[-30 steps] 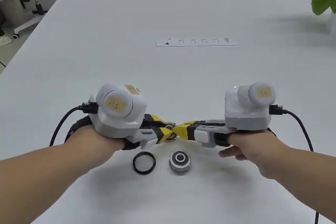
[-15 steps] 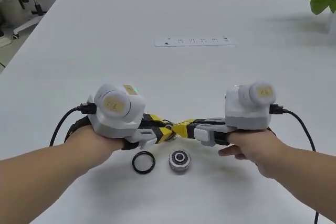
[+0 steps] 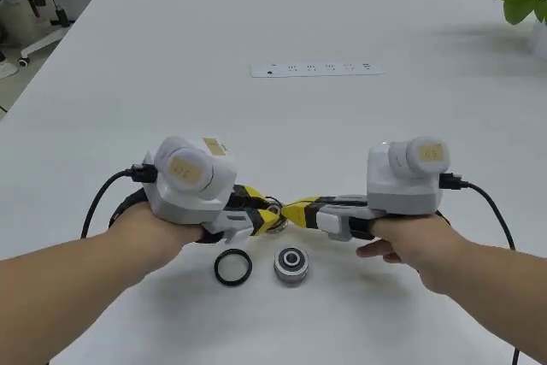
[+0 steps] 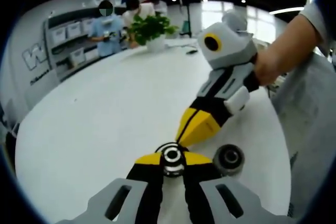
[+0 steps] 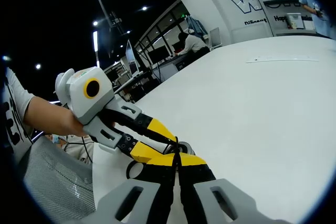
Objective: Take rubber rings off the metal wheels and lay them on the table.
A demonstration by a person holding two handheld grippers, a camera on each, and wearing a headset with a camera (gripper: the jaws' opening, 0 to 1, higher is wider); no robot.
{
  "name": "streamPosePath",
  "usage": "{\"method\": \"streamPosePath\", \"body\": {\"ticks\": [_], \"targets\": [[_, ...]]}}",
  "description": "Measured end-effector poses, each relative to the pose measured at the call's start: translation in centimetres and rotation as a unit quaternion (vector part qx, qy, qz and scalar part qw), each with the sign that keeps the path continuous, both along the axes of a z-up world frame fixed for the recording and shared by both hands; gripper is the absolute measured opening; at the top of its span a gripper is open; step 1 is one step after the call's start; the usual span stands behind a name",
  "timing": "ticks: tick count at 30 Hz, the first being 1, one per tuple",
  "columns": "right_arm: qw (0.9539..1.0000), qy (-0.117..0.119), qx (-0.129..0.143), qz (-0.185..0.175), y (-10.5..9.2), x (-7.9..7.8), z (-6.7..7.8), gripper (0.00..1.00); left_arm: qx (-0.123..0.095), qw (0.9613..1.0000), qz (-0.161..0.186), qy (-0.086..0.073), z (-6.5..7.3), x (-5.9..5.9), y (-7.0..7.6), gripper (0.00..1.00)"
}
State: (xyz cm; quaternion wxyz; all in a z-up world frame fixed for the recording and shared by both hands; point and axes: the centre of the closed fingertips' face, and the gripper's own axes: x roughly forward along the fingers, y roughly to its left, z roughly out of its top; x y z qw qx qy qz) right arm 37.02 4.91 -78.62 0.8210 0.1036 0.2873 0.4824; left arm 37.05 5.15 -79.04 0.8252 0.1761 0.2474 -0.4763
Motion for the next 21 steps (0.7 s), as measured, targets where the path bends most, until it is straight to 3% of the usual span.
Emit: {"method": "streamPosePath", "body": {"ticks": [2,14,21], "targets": [[1.0,0.001,0.001,0.0,0.0,0.0,0.0,0.0,-0.005,1.0,-0.005,0.005,0.0,-0.2,-0.1,0.18],[0.9999,-0.001,0.01,-0.004,0.1,0.0,0.6,0.0,-0.024,0.9997,-0.002,0.0,1.3,-0.6,0.2,0.22],[0.9999,-0.001,0.014,-0.006,-0.1,0.2,0.7,0.0,-0.046,0.9989,0.01,-0.002,2.4,-0.6,0.7,0.25]]}}
